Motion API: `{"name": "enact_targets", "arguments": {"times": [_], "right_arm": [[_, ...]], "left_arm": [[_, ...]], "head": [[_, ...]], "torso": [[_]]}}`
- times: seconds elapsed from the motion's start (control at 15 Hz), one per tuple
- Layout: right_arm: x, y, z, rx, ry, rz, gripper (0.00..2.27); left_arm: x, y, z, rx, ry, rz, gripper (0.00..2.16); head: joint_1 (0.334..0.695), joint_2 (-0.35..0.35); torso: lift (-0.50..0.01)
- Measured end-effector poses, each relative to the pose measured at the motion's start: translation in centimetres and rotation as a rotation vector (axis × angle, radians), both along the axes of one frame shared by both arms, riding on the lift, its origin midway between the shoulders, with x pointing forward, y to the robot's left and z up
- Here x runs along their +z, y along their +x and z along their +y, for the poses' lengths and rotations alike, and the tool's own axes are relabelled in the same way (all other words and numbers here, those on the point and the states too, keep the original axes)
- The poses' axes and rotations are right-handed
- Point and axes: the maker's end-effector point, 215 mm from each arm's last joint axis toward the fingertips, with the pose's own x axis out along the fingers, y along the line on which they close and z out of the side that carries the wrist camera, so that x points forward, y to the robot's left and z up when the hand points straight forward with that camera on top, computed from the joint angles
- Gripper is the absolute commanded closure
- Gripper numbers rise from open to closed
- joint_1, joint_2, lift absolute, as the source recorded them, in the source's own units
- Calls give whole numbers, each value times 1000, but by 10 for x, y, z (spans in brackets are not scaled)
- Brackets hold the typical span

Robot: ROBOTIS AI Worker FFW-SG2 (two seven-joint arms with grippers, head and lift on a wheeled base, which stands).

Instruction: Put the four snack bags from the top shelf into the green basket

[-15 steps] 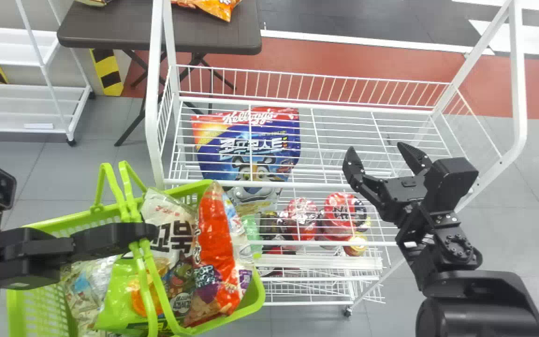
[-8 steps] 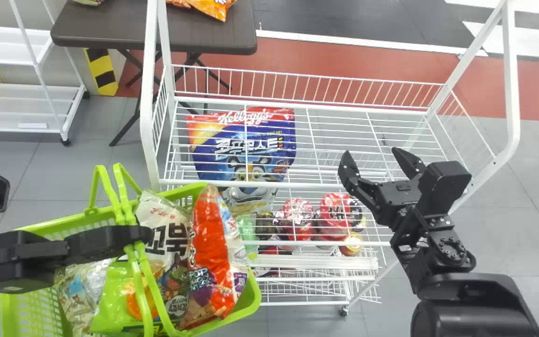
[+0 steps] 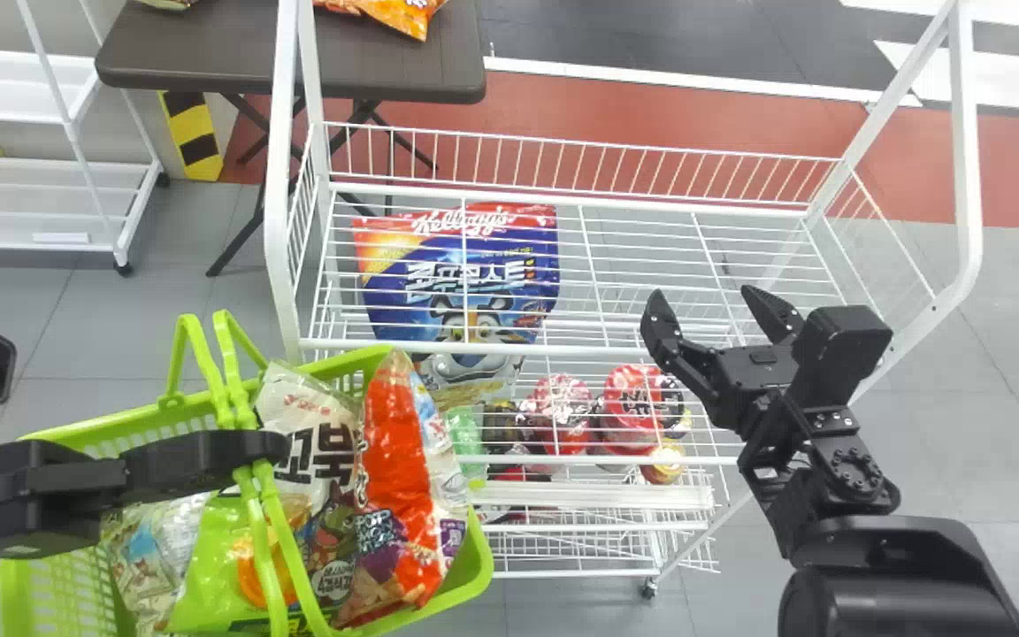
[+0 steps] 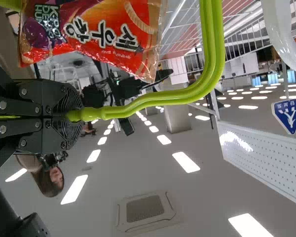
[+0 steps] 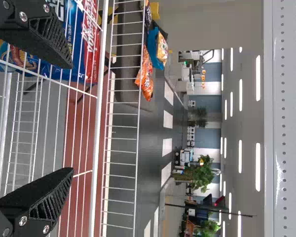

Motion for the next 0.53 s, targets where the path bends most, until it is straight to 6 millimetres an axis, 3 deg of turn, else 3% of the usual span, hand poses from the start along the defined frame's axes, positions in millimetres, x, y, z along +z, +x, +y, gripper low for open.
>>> {"name": "enact_targets", "arguments": {"times": [0.53], "right_arm": [[-7, -1, 2, 2, 7, 26, 76]], "left_arm": [[-2, -2, 3, 8, 1, 5, 2148]], "head": [[695, -156]], "torso": [[0]]}}
